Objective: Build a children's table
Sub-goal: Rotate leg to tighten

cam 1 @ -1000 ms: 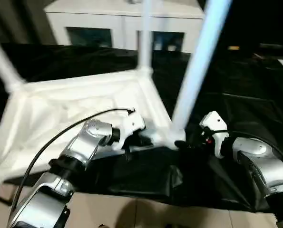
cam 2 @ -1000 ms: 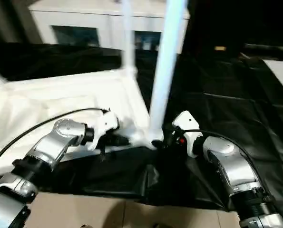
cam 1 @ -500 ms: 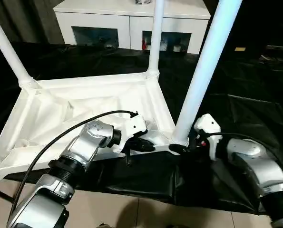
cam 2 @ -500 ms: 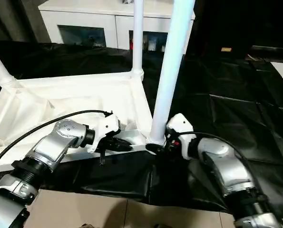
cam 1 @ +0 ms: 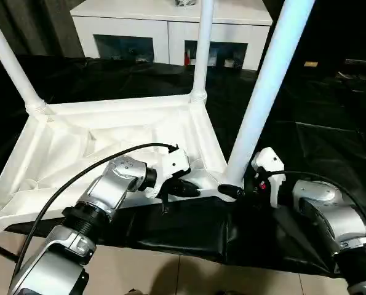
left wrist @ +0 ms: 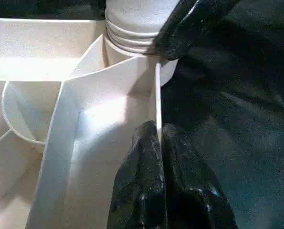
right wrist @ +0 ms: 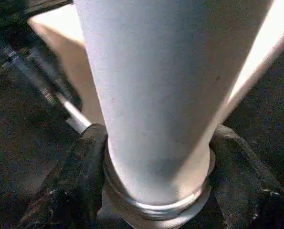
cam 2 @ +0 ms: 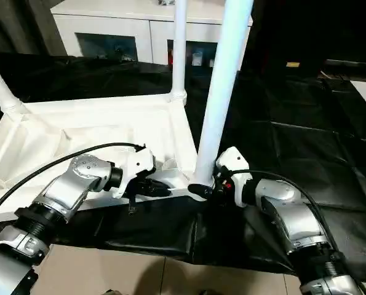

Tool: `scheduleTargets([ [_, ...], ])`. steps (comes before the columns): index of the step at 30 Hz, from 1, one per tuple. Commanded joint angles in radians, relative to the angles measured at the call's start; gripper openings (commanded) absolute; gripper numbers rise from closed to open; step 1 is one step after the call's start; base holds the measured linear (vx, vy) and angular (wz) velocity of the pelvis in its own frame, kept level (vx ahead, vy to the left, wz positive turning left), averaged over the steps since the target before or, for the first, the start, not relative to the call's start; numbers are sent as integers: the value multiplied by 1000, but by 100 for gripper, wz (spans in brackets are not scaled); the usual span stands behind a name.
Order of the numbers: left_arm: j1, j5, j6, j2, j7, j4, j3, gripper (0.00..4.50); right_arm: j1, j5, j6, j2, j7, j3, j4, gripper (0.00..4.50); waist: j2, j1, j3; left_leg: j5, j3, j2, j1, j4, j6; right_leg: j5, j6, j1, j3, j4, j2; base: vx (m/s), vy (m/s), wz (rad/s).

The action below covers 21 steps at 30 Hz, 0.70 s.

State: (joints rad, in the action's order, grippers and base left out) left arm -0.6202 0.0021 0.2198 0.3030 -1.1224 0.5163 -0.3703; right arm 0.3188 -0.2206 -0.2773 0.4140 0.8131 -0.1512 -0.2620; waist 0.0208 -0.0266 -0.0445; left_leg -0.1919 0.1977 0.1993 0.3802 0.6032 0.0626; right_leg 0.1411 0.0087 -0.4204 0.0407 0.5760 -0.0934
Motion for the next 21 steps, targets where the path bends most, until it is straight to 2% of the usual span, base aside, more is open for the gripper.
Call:
scheduleTargets([
  [1,-6,3,0,-16,10,-13,1,0,25,20,-14,-15,-85,38,-37,272,-10,3,67,-208,-9,21,-14,-75,-52,258,-235,54,-21,-55,-33,0,0,0],
  [2,-9,9,2,-26,34,-1,4,0,30,27,-24,-35,-136,50,-53,272,-9,6,66,-217,-9,21,-14,-75,-46,275,-229,52,-21,-57,-32,0,0,0],
  [3,-30,32,16,-68,125,54,12,0,47,31,-83,-115,-322,111,-103,271,-8,13,63,-234,-8,18,-15,-76,-38,303,-222,47,-21,-61,-30,0,0,0],
  [4,-46,47,17,-92,178,92,15,0,54,44,-109,-153,-423,136,-128,270,-9,18,62,-260,-12,16,-17,-79,-17,355,-208,46,-18,-65,-30,0,0,0],
  [5,-56,56,17,-107,210,117,16,0,57,53,-124,-173,-483,149,-142,270,-10,22,62,-271,-12,14,-18,-80,-9,382,-196,47,-16,-68,-29,0,0,0],
  [6,-76,66,19,-132,262,157,20,0,63,68,-130,-202,-557,163,-162,270,-9,29,62,-296,-14,14,-21,-80,7,410,-179,42,-18,-73,-28,0,0,0],
  [8,-109,81,29,-172,344,216,26,0,76,91,-122,-246,-664,178,-197,270,-6,31,61,-309,-14,12,-22,-81,11,417,-170,40,-18,-77,-28,0,0,0],
  [9,-116,84,32,-180,362,229,28,0,79,96,-119,-255,-686,181,-205,270,-9,33,62,-328,-15,10,-25,-81,12,436,-163,40,-17,-81,-29,0,0,0],
  [10,-144,87,41,-218,422,275,36,0,104,73,-114,-308,-771,213,-245,270,-2,33,62,-332,-16,9,-23,-82,10,438,-161,42,-17,-81,-30,0,0,0],
  [11,-158,92,41,-236,455,299,38,0,118,71,-108,-330,-811,221,-268,270,-2,36,62,-336,-13,8,-24,-80,9,445,-158,36,-18,-86,-29,0,0,0],
  [12,-186,100,39,-276,518,349,44,0,153,73,-96,-370,-887,227,-327,270,-3,38,61,-351,-15,7,-28,-81,13,461,-153,33,-15,-88,-27,0,0,0],
  [13,-188,102,38,-280,524,354,45,0,157,75,-94,-372,-892,226,-332,270,-3,42,60,-364,-16,6,-29,-79,16,480,-150,31,-13,-90,-27,0,0,0],
  [16,-229,125,22,-333,622,439,56,0,219,120,-56,-415,-949,201,-413,270,-5,43,60,-398,-21,3,-32,-79,7,531,-117,30,-6,-101,-27,0,0,0],
  [17,-242,128,13,-342,649,465,63,0,234,138,-49,-425,-960,191,-425,270,-9,43,60,-397,-22,3,-30,-80,3,524,-113,31,-5,-101,-27,0,0,0],
  [18,-247,129,4,-343,654,473,63,0,239,140,-46,-429,-961,191,-424,270,-6,43,60,-399,-24,3,-30,-83,-2,516,-115,33,-4,-101,-27,0,0,0],
  [19,-247,129,3,-343,655,474,64,0,239,140,-46,-429,-961,191,-424,326,-6,43,60,-399,-24,3,-30,-83,-2,516,-115,33,-4,-101,-27,0,0,0],
  [21,-244,121,-27,-333,627,471,68,0,229,129,9,-425,-904,190,-375,340,-7,42,62,-392,-25,5,-26,-86,-12,484,-123,38,-5,-99,-30,0,0,0],
])
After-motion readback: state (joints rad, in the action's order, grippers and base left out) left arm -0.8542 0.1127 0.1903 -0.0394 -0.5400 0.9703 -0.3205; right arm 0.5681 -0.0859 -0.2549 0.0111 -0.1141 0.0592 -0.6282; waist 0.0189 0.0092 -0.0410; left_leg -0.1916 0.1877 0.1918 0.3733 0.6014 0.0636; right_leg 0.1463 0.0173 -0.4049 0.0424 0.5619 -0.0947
